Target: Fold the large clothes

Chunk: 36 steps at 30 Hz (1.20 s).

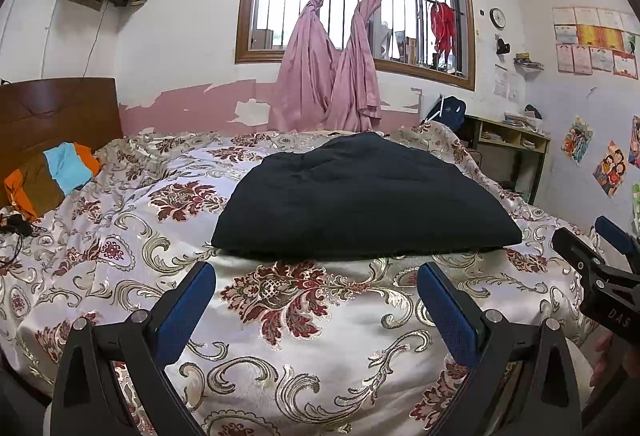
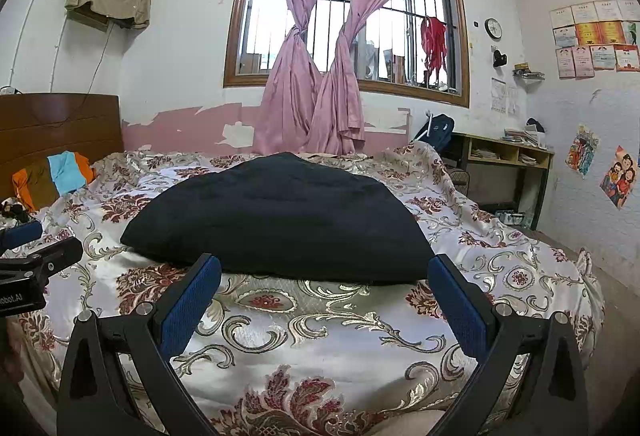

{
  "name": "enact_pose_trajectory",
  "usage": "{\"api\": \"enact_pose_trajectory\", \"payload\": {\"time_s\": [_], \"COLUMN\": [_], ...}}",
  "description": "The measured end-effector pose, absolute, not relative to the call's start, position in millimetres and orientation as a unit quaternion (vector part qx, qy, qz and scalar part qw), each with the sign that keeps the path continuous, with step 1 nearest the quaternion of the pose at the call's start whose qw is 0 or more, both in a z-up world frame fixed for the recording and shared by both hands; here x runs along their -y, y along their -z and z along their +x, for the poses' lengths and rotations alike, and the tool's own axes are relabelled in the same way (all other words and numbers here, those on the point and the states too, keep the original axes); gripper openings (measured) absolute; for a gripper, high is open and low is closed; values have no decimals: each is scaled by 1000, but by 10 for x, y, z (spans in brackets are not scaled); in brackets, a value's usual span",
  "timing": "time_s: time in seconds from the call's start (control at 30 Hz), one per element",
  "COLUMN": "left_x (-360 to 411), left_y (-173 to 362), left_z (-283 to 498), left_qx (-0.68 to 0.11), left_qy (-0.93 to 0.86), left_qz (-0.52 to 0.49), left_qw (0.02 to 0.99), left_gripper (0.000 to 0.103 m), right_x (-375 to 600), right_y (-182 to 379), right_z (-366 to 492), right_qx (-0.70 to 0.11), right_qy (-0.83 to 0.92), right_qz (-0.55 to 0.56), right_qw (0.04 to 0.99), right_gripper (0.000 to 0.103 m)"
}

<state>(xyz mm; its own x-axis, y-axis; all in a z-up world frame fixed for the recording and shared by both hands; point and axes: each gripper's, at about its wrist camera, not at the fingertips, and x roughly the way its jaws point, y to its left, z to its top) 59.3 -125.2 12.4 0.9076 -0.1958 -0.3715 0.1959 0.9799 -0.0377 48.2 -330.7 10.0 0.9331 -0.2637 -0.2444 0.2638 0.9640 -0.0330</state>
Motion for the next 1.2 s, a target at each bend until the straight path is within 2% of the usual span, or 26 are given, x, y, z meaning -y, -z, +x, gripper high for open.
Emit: {"api": "enact_pose_trajectory", "payload": {"time_s": [0.97, 1.2], "left_x": [1254, 1229], "left_y": [-126, -82], "left_z": [580, 634], "left_qx": [-193, -221], "left_qy": [104, 104], "left_qz": [1, -9], "left_qw": [976, 970], "left_gripper": [102, 102], "right_x": [3298, 3294], "right_y": [-112, -114], "right_z": [481, 480], "right_qx": [-125, -125], "right_qy": [135, 134], "right_qz": [0, 1], "right_qw": [983, 983], "right_gripper": [102, 102]}}
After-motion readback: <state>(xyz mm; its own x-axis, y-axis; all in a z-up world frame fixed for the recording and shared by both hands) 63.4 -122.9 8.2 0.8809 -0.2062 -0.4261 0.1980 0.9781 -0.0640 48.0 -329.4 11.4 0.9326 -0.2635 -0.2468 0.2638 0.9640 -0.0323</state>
